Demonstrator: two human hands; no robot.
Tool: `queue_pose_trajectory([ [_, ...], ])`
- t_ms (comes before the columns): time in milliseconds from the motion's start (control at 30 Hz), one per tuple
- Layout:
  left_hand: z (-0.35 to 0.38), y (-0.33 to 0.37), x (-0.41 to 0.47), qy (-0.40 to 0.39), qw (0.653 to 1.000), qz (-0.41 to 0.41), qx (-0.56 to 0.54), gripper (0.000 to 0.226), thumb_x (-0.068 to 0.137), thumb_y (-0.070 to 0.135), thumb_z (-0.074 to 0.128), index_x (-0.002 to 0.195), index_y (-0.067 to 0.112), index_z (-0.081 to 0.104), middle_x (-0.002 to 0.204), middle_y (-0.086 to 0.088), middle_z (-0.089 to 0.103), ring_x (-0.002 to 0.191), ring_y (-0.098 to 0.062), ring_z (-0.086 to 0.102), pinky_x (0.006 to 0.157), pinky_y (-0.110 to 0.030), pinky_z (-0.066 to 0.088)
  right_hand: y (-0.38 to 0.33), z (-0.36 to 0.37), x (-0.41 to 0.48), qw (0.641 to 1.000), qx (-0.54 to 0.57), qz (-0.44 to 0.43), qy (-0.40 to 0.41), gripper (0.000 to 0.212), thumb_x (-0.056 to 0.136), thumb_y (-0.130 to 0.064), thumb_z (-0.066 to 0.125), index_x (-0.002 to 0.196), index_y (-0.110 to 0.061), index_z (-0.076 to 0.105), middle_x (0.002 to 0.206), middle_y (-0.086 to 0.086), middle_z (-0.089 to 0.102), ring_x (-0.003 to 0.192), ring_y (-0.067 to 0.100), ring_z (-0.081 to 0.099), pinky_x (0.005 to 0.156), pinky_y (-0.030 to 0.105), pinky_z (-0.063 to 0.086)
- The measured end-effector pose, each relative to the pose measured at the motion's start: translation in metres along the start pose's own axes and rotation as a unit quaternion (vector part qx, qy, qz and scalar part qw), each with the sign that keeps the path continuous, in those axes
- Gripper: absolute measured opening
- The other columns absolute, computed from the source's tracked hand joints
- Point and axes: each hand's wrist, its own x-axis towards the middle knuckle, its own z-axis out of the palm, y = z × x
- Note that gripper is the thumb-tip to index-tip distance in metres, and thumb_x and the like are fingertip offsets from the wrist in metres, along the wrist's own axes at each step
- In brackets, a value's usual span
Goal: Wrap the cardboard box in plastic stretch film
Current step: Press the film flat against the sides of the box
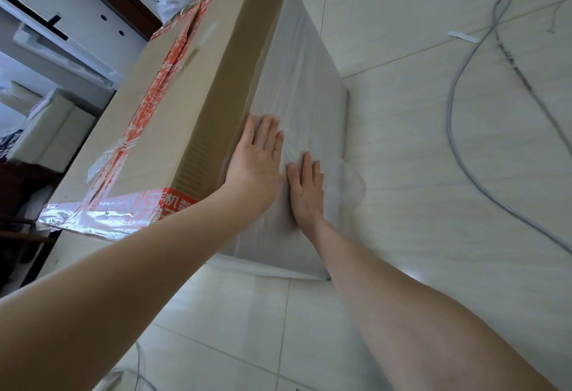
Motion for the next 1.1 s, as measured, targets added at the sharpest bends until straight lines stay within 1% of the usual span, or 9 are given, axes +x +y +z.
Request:
queue_pose_trajectory([
  [200, 0.002, -0.001, 0.001, 0.002, 1.000, -0.002, -0.005, 0.075, 0.098, 0.055, 0.007, 0.149, 0.004, -0.012, 0.155, -0.023, -0.018, 0.144, -0.035, -0.018, 0.112, -0.055, -0.014, -0.001, 0.003, 0.001, 0.999, 0.032, 0.018, 0.032, 0.063, 0.098, -0.052, 0.031, 0.153, -0.028, 0.010, 0.161, 0.001, 0.003, 0.148, 0.020, -0.004, 0.118, 0.044, 0.000],
  [600, 0.003, 0.006, 0.006, 0.001, 0.999, -0.023, -0.028, 0.078, 0.097, 0.058, 0.014, 0.149, 0.004, -0.010, 0.153, -0.026, -0.018, 0.143, -0.039, -0.017, 0.112, -0.056, -0.013, 0.007, -0.004, 0.016, 0.999, 0.018, 0.038, -0.011, 0.063, 0.098, -0.056, 0.024, 0.152, -0.032, 0.004, 0.161, 0.000, -0.005, 0.147, 0.022, -0.008, 0.116, 0.045, -0.004],
  [700, -0.003, 0.004, 0.011, 0.008, 1.000, -0.019, -0.024, 0.076, 0.099, 0.052, 0.018, 0.149, 0.001, -0.007, 0.155, -0.023, -0.014, 0.144, -0.037, -0.014, 0.112, -0.056, -0.012, 0.013, -0.007, 0.024, 0.999, 0.039, 0.020, -0.010, 0.064, 0.097, -0.055, 0.031, 0.152, -0.028, 0.014, 0.161, 0.002, 0.005, 0.148, 0.018, -0.001, 0.118, 0.038, 0.000],
  [733, -0.006, 0.005, 0.013, 0.024, 0.999, -0.007, -0.023, 0.072, 0.100, 0.046, 0.018, 0.149, 0.000, -0.006, 0.156, -0.022, -0.013, 0.145, -0.035, -0.013, 0.113, -0.056, -0.011, 0.014, -0.010, 0.026, 0.999, 0.047, 0.021, 0.016, 0.062, 0.097, -0.054, 0.034, 0.151, -0.026, 0.022, 0.160, 0.004, 0.012, 0.147, 0.018, 0.005, 0.118, 0.034, 0.004],
  [800, -0.010, 0.012, 0.021, 0.066, 0.997, 0.038, -0.022, 0.062, 0.102, 0.033, 0.016, 0.149, -0.002, -0.005, 0.157, -0.019, -0.009, 0.146, -0.033, -0.011, 0.113, -0.056, -0.010, 0.016, -0.019, 0.031, 0.990, 0.032, 0.048, 0.129, 0.057, 0.096, -0.050, 0.040, 0.146, -0.022, 0.035, 0.155, 0.009, 0.024, 0.143, 0.023, 0.021, 0.116, 0.034, 0.016],
  [833, -0.010, 0.018, 0.024, 0.077, 0.995, 0.065, -0.023, 0.060, 0.102, 0.029, 0.015, 0.149, -0.002, -0.004, 0.158, -0.018, -0.007, 0.146, -0.032, -0.010, 0.113, -0.055, -0.010, 0.017, -0.024, 0.030, 0.980, 0.016, 0.068, 0.186, 0.056, 0.096, -0.050, 0.042, 0.144, -0.022, 0.038, 0.153, 0.009, 0.027, 0.140, 0.026, 0.027, 0.114, 0.036, 0.022],
  [900, -0.008, 0.031, 0.029, 0.067, 0.992, 0.101, -0.024, 0.059, 0.102, 0.032, 0.016, 0.150, 0.003, -0.003, 0.159, -0.015, -0.006, 0.146, -0.031, -0.010, 0.112, -0.057, -0.011, 0.023, -0.031, 0.028, 0.970, 0.000, 0.094, 0.223, 0.059, 0.095, -0.051, 0.042, 0.146, -0.024, 0.034, 0.155, 0.006, 0.024, 0.139, 0.027, 0.028, 0.111, 0.038, 0.025],
  [1000, 0.003, 0.036, 0.033, 0.023, 0.996, 0.081, -0.034, 0.064, 0.100, 0.046, 0.017, 0.152, 0.014, -0.002, 0.159, -0.013, -0.009, 0.145, -0.034, -0.012, 0.109, -0.062, -0.012, 0.038, -0.036, 0.032, 0.980, -0.007, 0.100, 0.170, 0.065, 0.096, -0.053, 0.040, 0.151, -0.027, 0.020, 0.160, 0.004, 0.010, 0.145, 0.025, 0.015, 0.116, 0.036, 0.015],
  [1100, 0.009, 0.030, 0.034, 0.007, 0.998, 0.047, -0.038, 0.073, 0.097, 0.058, 0.019, 0.152, 0.016, 0.001, 0.158, -0.016, -0.009, 0.145, -0.037, -0.012, 0.109, -0.062, -0.011, 0.050, -0.032, 0.041, 0.990, 0.000, 0.103, 0.092, 0.067, 0.097, -0.055, 0.035, 0.153, -0.028, 0.009, 0.161, 0.004, 0.000, 0.147, 0.026, 0.002, 0.118, 0.036, 0.003],
])
